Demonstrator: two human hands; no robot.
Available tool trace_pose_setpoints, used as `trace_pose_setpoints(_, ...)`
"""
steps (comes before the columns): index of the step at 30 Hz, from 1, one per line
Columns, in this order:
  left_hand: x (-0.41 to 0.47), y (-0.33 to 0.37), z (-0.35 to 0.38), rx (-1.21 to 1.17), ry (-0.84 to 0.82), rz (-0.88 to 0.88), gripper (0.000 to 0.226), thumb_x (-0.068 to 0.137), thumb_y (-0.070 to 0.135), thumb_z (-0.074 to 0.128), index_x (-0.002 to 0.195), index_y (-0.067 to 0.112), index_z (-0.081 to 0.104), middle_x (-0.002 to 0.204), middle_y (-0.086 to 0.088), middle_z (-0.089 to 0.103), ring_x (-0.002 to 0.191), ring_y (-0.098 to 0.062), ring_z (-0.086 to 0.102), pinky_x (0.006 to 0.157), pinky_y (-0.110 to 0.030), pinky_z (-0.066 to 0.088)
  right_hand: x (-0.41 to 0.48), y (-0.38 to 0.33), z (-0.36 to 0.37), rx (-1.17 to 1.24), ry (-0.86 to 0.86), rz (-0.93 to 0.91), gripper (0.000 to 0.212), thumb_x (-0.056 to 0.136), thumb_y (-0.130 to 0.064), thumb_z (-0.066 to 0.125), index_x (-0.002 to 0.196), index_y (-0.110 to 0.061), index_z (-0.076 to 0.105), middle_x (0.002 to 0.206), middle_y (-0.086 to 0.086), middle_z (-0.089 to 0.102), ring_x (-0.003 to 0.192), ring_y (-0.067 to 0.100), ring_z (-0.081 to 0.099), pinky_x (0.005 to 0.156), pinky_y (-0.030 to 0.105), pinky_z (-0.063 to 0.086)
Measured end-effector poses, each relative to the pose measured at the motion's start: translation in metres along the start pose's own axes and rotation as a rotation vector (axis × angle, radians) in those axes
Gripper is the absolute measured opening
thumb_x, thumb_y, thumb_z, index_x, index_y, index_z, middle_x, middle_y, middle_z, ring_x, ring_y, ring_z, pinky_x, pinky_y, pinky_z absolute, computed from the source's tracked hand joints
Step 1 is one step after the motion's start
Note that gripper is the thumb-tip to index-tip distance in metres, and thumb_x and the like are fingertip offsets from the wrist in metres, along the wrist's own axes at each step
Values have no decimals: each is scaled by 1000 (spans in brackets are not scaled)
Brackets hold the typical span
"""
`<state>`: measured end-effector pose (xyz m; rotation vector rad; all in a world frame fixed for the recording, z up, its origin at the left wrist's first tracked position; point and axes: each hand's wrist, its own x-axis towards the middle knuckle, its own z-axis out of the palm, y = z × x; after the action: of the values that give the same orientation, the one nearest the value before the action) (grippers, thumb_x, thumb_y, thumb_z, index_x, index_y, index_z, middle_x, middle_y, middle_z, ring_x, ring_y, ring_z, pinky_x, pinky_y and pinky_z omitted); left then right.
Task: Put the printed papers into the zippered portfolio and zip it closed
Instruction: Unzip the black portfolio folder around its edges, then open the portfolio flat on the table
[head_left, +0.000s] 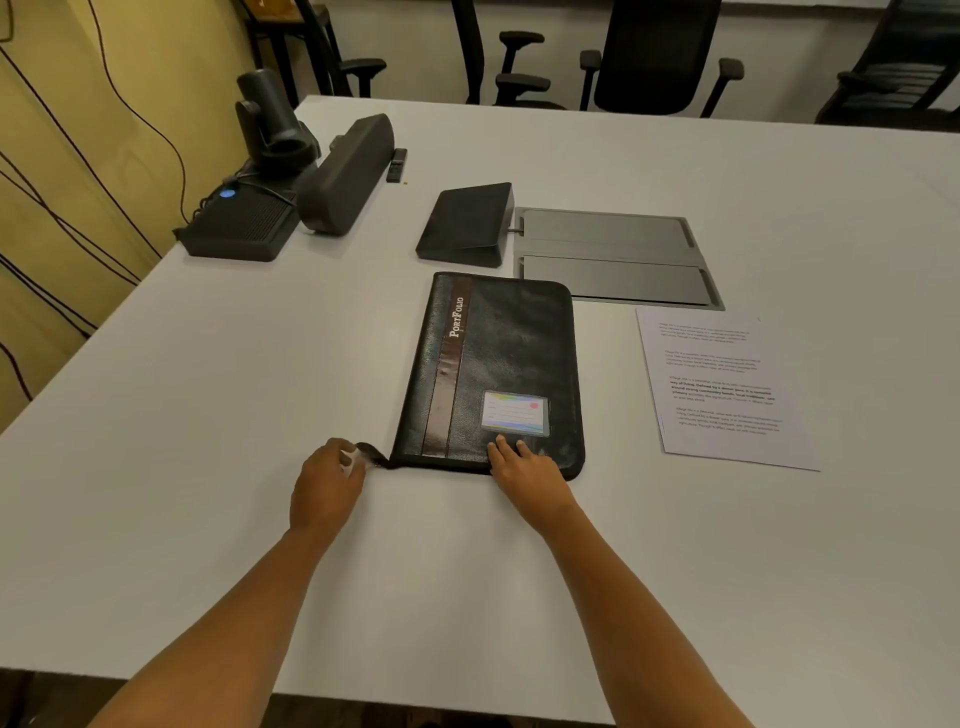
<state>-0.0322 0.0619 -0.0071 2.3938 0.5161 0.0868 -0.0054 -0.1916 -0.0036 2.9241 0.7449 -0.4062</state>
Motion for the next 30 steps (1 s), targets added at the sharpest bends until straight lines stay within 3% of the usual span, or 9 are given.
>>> trace_pose_setpoints(3,0,9,5,-3,38,57,26,91,17,56,116,9,56,110,-12,61,102,-27,57,80,-37,47,0,5,-3,139,86,63,40,102,-30,27,133,-9,40,142,13,46,124,32,50,87,41,50)
trace_pose_setpoints(6,2,23,12,-14,28,100,28,92,17,54,119,10,55,116,-11,60,100,-25,58,82,-36,48,1,13,-6,252,219,159,35,101,-34,29,118,-12,50,117,8,63,98,27,63,75,37,50)
trace_pose_setpoints(8,4,32,19,9,-15,160,30,92,20,55,121,11,54,119,-9,60,102,-24,58,84,-35,48,1,21,-4,443,302,265,33,100,-28,36,125,-10,50,122,10,61,105,27,60,83,38,51)
trace_pose_setpoints(11,7,43,30,63,-87,238,40,91,25,55,129,11,50,133,-9,54,122,-24,48,98,-36,43,0,33,-2,686,462,474,35,95,-22,50,127,-9,51,126,11,59,112,25,55,93,34,48)
trace_pose_setpoints(16,9,50,47,233,-276,303,71,90,47,51,148,16,23,159,-7,12,146,-22,15,117,-37,20,1,44,0,848,440,774,53,90,-26,58,134,-3,40,134,17,48,122,33,45,102,42,41)
trace_pose_setpoints(21,10,49,58,304,-369,322,92,83,65,47,150,22,2,159,-9,-13,147,-23,-10,120,-38,4,9,48,3,988,413,830,47,89,-25,59,128,0,47,126,19,55,116,34,51,99,46,46)
trace_pose_setpoints(24,9,48,61,352,-388,335,108,70,80,32,149,18,-8,156,-11,-22,146,-26,-17,120,-37,-1,14,48,-1,1069,474,913,45,90,-24,58,127,0,51,123,19,59,113,35,55,98,47,47)
trace_pose_setpoints(27,8,46,65,388,-362,358,108,77,74,41,148,15,-13,155,-15,-24,145,-28,-18,119,-38,-2,17,49,-8,1154,562,1002,47,91,-24,58,131,-1,49,127,20,56,117,36,52,101,46,45)
trace_pose_setpoints(30,7,47,67,356,-336,356,108,78,72,46,148,16,-15,155,-14,-24,145,-28,-19,118,-38,-6,19,51,-20,1252,669,1041,38,93,-23,53,125,-2,55,121,19,60,109,32,58,96,43,49)
